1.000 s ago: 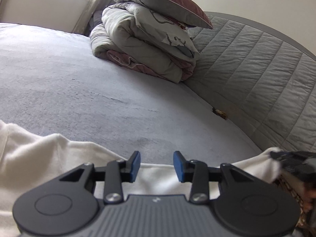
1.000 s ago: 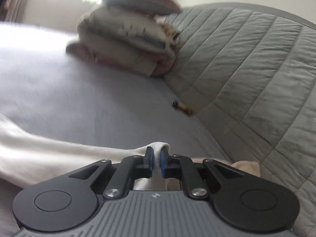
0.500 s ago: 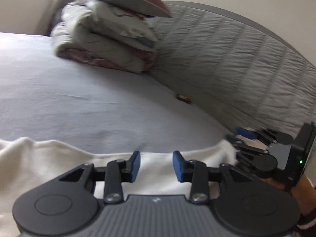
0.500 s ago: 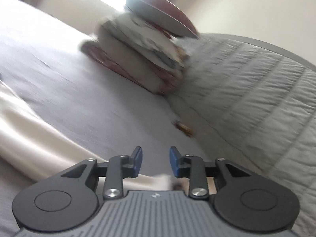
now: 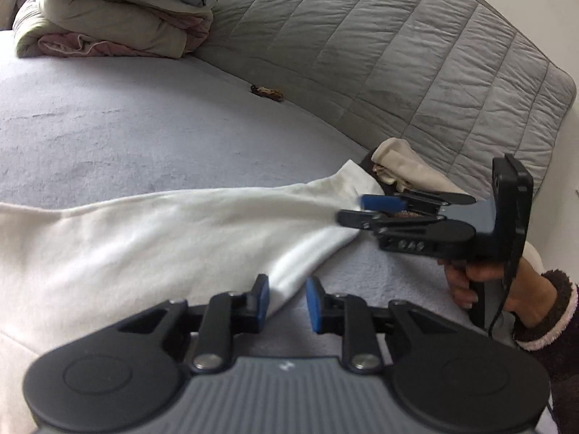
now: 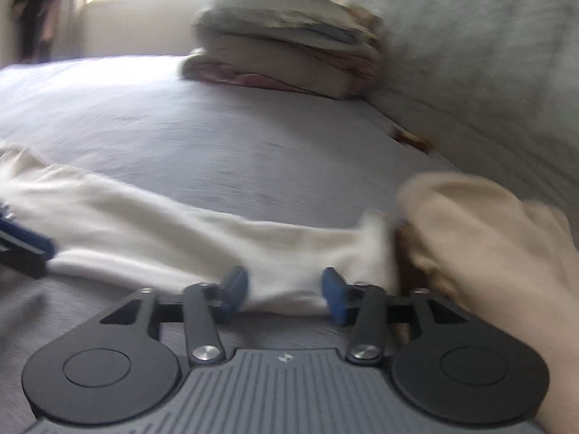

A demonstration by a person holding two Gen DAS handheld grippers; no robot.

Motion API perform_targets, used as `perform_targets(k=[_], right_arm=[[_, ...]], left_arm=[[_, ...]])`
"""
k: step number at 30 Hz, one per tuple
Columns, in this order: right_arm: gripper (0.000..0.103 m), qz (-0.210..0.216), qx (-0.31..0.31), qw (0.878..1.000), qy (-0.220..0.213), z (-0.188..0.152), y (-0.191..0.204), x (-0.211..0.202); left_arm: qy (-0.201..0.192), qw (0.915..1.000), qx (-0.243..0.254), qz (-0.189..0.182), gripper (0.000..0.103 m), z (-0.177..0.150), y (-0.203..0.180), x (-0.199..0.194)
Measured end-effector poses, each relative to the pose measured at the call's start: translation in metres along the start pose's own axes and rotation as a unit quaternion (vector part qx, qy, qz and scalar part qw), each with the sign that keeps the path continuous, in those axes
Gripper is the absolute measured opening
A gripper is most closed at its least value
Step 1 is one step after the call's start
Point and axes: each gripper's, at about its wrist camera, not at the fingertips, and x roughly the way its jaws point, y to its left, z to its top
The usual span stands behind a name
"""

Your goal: Fold clothes

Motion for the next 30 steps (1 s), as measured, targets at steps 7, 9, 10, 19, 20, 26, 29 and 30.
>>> perform_targets(k=[7, 9, 10, 19, 20, 26, 29, 30], right_arm=[[0.054, -0.018, 0.002, 1.000, -0.006, -0.003, 0.005, -0.019], [0.049, -0.024, 0.030, 0.999, 0.000, -0.001, -0.006, -0.022], [0.046, -0.025, 0.044, 0.999, 0.003, -0.001, -0.011, -0.021], [0.025, -0.088, 0.011, 0.996, -0.002, -0.012, -0.003, 0.005], [0.014, -0.092, 0.003, 0.996, -0.001, -0.013, 0.000, 0.006], [0.005, -0.142, -0.063, 0.988, 0.023, -0.009, 0.006, -0.004], [0.006, -0.159, -0.095, 0.982, 0.036, -0.015, 0.011, 0.003], [0.007, -0.165, -0.110, 0.980, 0.034, -0.017, 0.014, 0.004]], left_arm=[[-0.016, 0.9998, -0.013, -0.005, 0.023, -0.001, 0.002, 0.000], [-0.020, 0.9996, -0.020, -0.003, 0.023, -0.001, 0.004, -0.002], [-0.022, 0.9995, -0.022, -0.001, 0.023, -0.001, 0.004, -0.002], [-0.021, 0.9995, -0.023, 0.007, 0.023, 0.001, 0.004, -0.001], [-0.021, 0.9995, -0.023, 0.007, 0.023, 0.002, 0.004, -0.001], [-0.023, 0.9994, -0.026, 0.009, 0.023, 0.004, 0.004, 0.000], [-0.015, 0.9995, -0.026, 0.013, 0.023, 0.003, 0.005, 0.003], [-0.014, 0.9995, -0.025, 0.014, 0.023, 0.003, 0.004, 0.003]])
